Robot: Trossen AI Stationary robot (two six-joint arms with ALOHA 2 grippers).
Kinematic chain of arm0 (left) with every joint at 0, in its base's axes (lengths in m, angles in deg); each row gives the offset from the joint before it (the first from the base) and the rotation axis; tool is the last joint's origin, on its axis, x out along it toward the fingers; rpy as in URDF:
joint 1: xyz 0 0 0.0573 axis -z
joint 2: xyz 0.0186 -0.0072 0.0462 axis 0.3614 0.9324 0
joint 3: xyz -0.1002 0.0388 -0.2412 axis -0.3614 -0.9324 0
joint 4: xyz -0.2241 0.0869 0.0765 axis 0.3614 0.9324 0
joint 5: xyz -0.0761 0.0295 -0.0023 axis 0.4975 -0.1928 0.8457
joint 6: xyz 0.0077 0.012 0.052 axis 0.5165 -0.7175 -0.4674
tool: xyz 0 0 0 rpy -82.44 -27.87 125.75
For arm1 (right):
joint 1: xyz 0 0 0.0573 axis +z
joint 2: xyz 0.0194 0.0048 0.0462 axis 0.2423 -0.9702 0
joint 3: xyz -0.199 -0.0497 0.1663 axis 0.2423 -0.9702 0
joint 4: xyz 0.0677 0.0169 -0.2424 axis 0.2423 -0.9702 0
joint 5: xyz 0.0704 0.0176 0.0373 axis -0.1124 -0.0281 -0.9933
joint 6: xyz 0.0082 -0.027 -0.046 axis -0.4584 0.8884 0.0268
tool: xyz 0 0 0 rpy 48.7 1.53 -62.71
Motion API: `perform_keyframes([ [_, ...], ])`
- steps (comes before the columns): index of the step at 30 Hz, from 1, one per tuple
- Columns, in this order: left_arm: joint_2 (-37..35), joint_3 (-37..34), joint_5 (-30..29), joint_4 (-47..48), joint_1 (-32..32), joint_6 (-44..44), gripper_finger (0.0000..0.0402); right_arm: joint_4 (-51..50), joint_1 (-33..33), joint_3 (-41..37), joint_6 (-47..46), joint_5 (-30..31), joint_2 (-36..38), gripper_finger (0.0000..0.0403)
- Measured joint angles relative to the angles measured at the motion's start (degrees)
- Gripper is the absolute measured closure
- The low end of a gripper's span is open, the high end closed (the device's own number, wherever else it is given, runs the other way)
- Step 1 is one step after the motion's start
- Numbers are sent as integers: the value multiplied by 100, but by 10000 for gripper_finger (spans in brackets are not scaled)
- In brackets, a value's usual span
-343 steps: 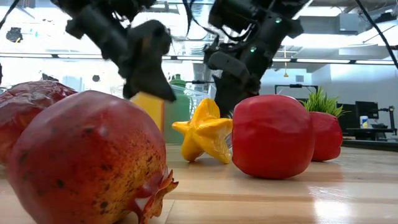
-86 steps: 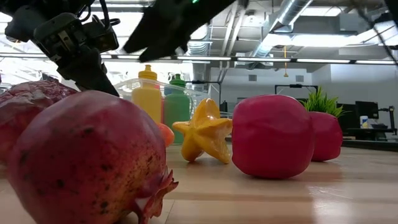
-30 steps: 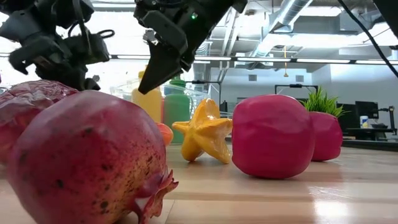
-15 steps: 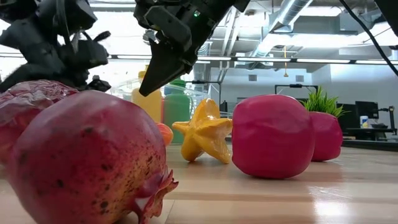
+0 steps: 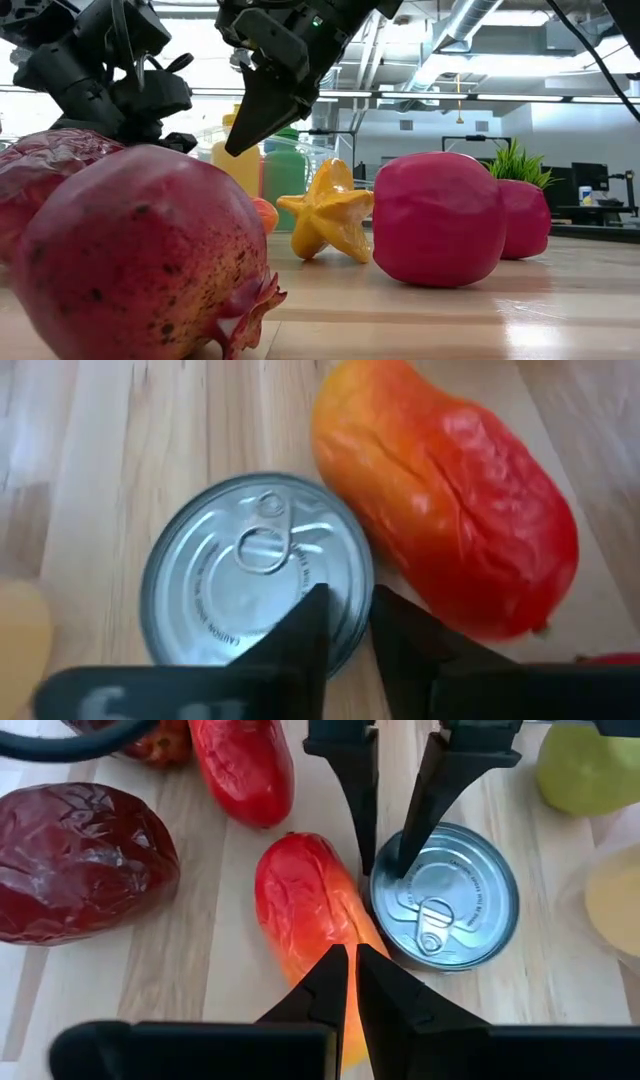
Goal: Pick & Place Food Item
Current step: Put the blue tuna can into the gray bin
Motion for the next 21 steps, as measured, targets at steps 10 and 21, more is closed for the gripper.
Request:
perform_keyframes([
  [10,23,-31,-206,-114,9,447,399,-284,-1,0,-212,-9,-1,381],
  [21,-921,-59,-258,323,-7,1326,401,-160,-37,0,-99,-146,-2,355],
])
